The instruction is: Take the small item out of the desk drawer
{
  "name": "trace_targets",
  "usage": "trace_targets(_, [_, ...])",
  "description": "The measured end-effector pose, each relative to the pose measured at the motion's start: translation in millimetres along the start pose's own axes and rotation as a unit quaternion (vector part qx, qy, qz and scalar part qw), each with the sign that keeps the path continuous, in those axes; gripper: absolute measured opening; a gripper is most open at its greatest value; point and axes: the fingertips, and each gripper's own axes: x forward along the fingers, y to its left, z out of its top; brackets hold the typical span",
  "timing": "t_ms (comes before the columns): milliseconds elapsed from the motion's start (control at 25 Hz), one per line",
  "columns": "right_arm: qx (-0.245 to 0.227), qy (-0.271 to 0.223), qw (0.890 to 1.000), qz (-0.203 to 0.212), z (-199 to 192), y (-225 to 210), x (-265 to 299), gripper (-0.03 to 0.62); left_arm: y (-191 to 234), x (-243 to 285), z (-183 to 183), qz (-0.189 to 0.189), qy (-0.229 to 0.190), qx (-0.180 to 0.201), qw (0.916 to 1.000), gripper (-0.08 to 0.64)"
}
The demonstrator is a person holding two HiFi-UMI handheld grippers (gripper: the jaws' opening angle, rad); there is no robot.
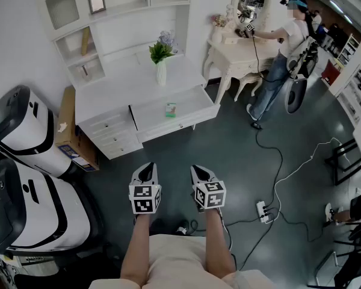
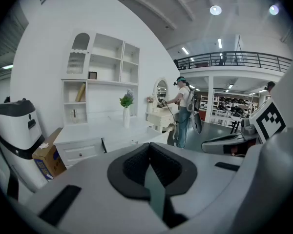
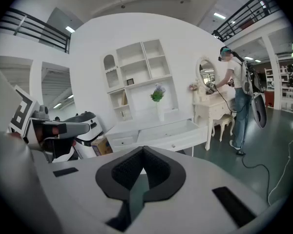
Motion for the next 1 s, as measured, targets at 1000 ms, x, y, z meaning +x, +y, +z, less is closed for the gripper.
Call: trace_targets(1000, [0.038, -0.027, 0.995, 0.089, 8.9, -28.9, 28.8, 0.025, -10.3, 62.6, 5.2, -0.030, -0.012, -0.040, 0.9987, 0.015])
